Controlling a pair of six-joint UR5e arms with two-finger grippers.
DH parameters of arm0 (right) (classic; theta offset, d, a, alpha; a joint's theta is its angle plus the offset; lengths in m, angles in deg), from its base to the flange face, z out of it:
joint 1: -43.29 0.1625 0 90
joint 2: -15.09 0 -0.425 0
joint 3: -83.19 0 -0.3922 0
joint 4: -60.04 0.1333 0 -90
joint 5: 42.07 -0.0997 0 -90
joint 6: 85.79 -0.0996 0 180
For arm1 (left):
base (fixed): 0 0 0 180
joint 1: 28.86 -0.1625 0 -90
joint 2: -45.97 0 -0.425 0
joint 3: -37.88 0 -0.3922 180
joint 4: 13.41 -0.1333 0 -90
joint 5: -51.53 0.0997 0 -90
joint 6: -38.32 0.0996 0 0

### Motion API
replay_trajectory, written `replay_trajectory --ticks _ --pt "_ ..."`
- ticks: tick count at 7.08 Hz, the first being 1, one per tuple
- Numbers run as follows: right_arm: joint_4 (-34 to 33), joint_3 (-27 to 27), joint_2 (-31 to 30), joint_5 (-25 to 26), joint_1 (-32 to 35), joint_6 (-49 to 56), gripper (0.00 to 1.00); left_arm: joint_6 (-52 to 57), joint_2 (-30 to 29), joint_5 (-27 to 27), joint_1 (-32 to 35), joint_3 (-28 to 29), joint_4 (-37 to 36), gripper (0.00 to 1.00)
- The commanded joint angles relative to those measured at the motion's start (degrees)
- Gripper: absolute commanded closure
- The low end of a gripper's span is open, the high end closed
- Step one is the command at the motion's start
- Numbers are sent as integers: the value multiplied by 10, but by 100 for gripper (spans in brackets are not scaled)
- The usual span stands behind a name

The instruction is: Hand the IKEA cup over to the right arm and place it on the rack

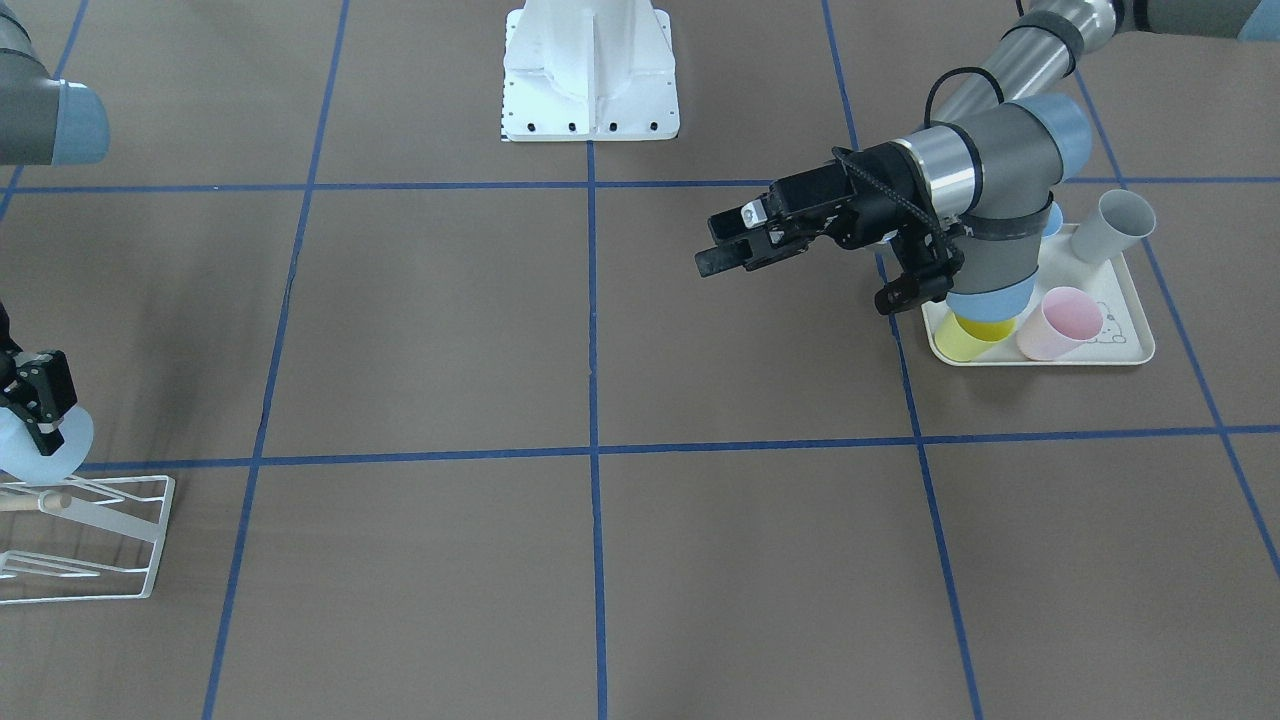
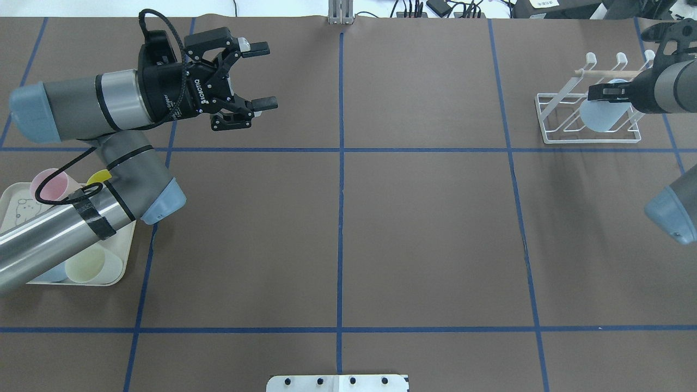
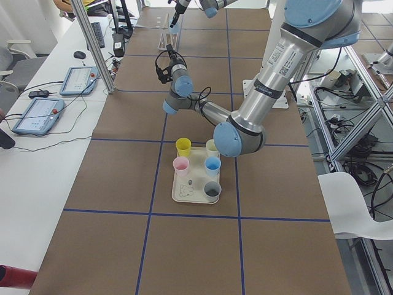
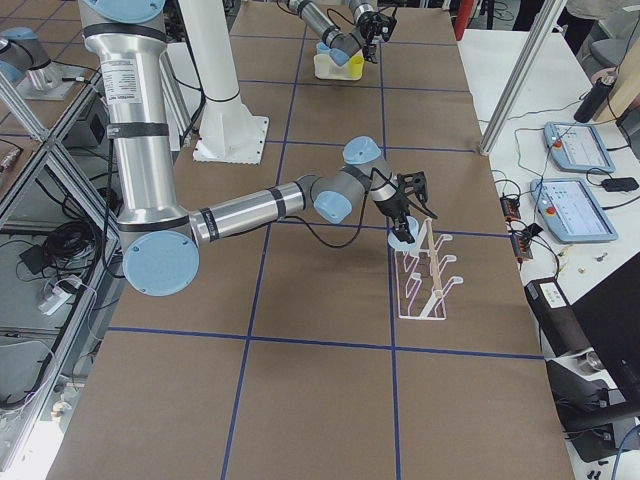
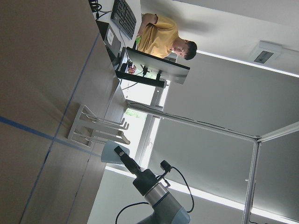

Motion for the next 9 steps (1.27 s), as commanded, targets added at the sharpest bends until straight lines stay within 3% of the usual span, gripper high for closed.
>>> replay_trajectory --ticks 1,2,4,6,7,9 --pt "3 -14 3 -1 -1 0 8 0 -1 1 0 1 -1 1" --pt "4 -17 7 -2 -1 -5 0 0 -1 1 0 1 -1 1" --pt "3 -9 8 -6 -1 -7 0 11 3 -1 3 1 -3 1" --pt "-2 31 7 -47 -1 -45 0 107 51 -8 24 -6 -10 1" --pt "-2 54 5 -60 0 -94 0 178 83 -25 48 -28 -51 1" --pt "-12 91 1 -80 -4 -132 0 347 203 -134 139 -118 -140 2"
